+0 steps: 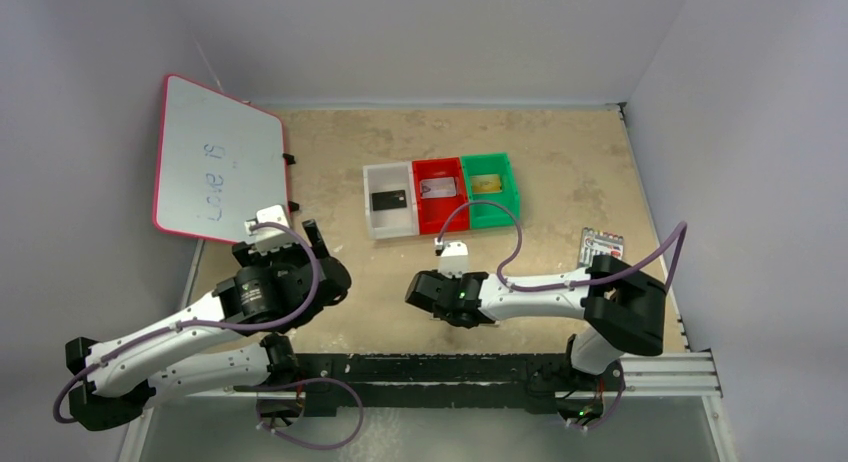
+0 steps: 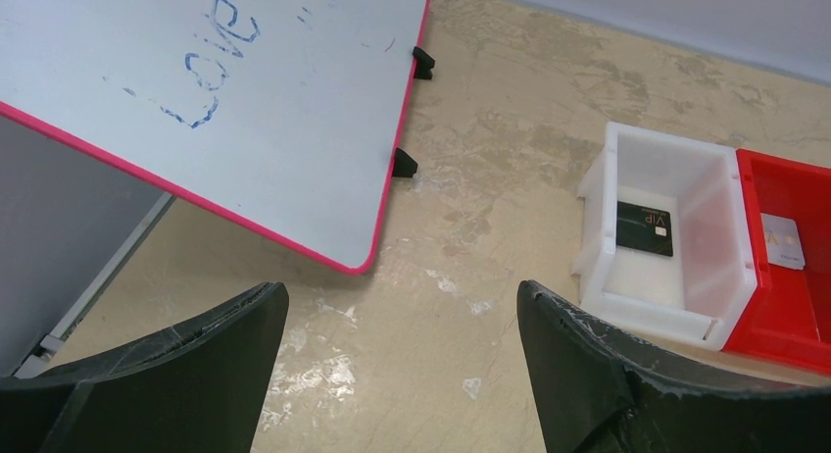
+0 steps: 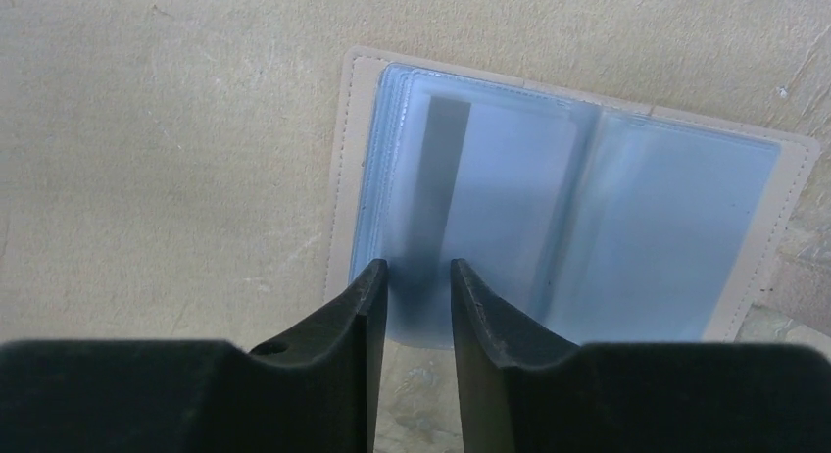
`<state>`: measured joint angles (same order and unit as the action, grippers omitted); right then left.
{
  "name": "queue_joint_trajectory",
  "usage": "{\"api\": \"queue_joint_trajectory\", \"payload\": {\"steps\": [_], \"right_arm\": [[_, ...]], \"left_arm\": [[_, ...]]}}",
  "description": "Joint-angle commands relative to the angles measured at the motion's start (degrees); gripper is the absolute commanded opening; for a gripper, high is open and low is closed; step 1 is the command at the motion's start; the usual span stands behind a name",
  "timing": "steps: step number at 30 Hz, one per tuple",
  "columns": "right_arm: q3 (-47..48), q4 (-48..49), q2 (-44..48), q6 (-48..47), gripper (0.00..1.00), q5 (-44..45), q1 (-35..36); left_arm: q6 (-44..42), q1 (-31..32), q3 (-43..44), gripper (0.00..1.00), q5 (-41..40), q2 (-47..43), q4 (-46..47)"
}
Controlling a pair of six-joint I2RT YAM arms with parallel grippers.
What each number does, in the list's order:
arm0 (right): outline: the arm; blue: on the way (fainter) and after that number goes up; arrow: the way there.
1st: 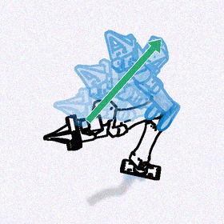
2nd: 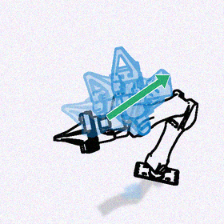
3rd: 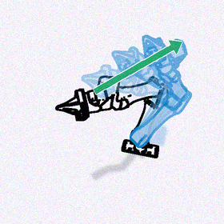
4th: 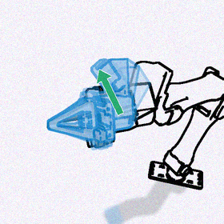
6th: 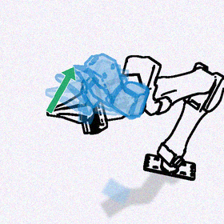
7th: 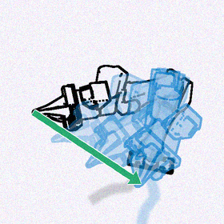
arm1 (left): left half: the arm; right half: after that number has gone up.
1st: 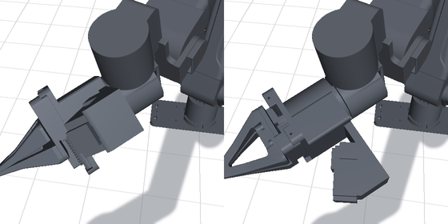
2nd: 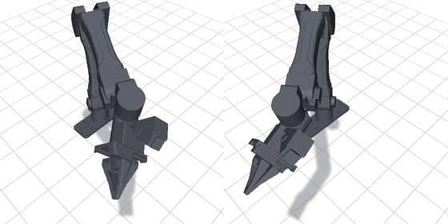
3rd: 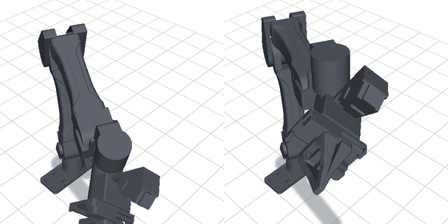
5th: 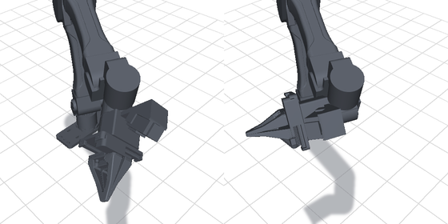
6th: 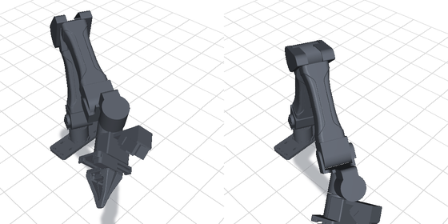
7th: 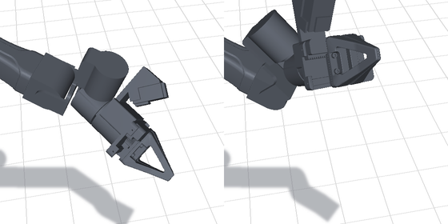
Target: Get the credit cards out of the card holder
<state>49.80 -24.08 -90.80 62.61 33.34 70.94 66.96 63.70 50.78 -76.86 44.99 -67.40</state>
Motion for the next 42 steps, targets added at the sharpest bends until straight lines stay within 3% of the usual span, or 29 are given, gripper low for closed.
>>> {"api": "queue_joint_trajectory", "payload": {"steps": [1,7,13,20,28,35,39,42], "right_arm": [[-2.09,-0.21,0.4,0.94,0.3,-0.63,0.02],[-3.84,4.49,4.25,-0.74,0.19,-2.02,-0.01],[-3.82,3.57,6.72,0.29,0.0,0.48,-0.2],[-5.44,-0.97,10.6,7.19,0.0,3.67,-0.29],[-11.52,-2.99,20.21,14.58,0.03,8.31,-0.43],[-15.59,-12.38,23.89,29.32,0.2,9.93,-0.54],[-16.96,-15.77,26.92,34.49,0.34,10.78,-0.54],[-16.55,-17.63,29.92,35.5,0.39,11.87,-0.56]], "left_arm": [[1.29,-0.16,2.36,0.87,-2.42,0.02,-0.68],[1.26,-0.16,2.32,0.87,-2.42,0.18,-0.73],[1.27,-0.2,2.32,0.87,-2.37,0.32,-0.71],[1.39,-0.2,2.43,0.87,-2.37,0.44,-0.78],[1.34,-0.16,2.53,0.87,-2.33,0.82,-0.8],[1.34,-0.16,2.55,0.87,-2.33,1.06,-0.8],[1.34,-0.16,2.56,0.87,-2.37,1.19,-0.77],[1.33,-0.2,2.58,0.87,-2.33,1.23,-0.78]]}}
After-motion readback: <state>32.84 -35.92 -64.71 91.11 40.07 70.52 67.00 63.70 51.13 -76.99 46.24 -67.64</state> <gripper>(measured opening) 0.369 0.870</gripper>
